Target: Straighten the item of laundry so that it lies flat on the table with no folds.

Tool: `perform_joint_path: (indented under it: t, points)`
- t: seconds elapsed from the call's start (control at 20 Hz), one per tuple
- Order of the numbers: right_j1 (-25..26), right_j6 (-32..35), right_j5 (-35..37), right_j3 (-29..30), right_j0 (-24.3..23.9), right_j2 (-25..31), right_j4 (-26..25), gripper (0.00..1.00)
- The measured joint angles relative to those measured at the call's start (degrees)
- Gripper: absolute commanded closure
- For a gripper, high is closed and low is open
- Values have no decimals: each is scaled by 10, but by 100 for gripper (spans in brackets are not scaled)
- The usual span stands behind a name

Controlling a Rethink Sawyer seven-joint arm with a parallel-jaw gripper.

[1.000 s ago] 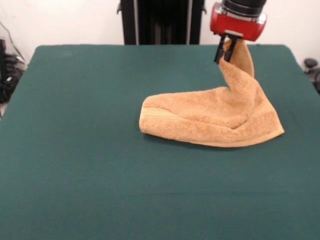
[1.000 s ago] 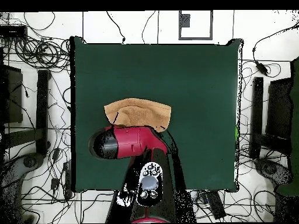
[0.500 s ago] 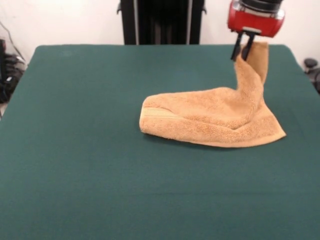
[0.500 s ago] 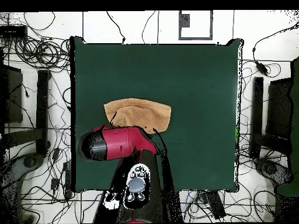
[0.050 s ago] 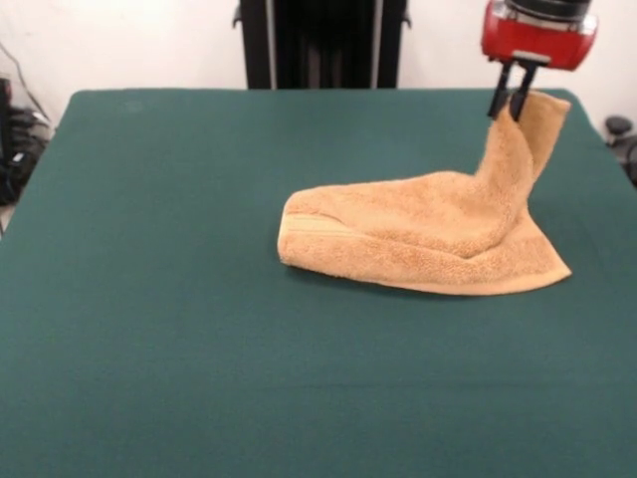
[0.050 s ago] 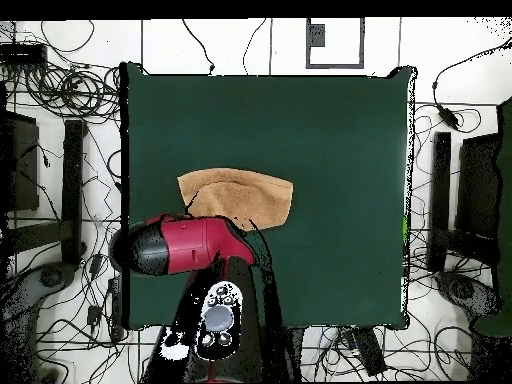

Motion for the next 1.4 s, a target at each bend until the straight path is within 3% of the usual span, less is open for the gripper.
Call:
perform_joint_path:
  t: [0.7, 1.4]
  points:
    - [8, 0, 32, -31, 50, -5, 33, 100]
    - [83, 0, 32, -89, 91, -46, 35, 100]
